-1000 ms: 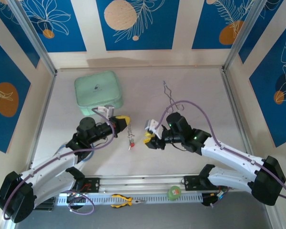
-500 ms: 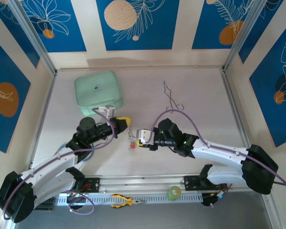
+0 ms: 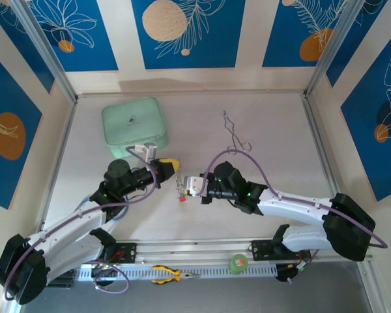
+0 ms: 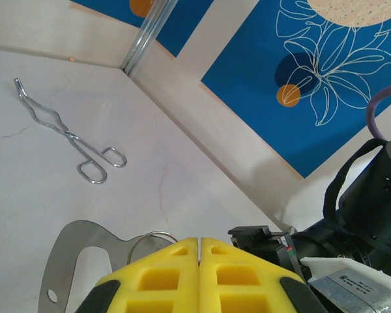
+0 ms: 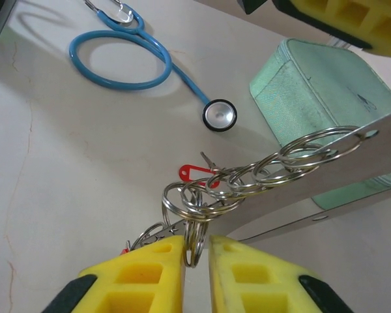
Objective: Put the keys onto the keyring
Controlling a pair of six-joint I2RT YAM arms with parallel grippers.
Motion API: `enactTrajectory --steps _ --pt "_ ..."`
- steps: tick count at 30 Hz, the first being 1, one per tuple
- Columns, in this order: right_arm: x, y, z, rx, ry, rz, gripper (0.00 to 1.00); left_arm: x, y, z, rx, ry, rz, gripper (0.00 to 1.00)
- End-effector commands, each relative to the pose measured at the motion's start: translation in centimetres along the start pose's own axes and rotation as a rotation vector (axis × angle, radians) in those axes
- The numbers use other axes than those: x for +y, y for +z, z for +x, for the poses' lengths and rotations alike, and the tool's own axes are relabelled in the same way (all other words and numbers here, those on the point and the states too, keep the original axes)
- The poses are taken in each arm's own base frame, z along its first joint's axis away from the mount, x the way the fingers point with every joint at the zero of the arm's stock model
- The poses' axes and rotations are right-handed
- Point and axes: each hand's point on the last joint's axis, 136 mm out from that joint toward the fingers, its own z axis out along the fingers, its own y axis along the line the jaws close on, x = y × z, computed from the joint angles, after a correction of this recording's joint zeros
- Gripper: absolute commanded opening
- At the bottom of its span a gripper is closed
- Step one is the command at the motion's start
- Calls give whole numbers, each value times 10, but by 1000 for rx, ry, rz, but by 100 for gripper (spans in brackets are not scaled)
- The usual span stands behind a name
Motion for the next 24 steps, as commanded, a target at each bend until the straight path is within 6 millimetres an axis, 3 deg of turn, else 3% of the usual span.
enactTrajectory --steps 1,4,7,13,15,20,24 --pt "-2 2 -10 -33 -21 7 12 -23 1 -21 -47 37 76 0" --pt "-1 1 -10 -29 -19 2 0 -20 1 -20 -44 39 64 0" --pt "-1 -2 -9 -18 9 -5 0 -11 0 -22 -60 49 9 2" --pt "-2 -16 -4 77 229 -50 0 28 -15 -32 -130 95 -240 62" --pt "-4 -22 -4 129 338 -73 0 42 -23 -30 -114 116 -335 70" --pt "-13 -32 -6 215 541 -90 0 65 -45 -11 -43 173 -482 73" --pt "-27 -35 -5 266 629 -63 0 68 -58 6 8 212 -496 65"
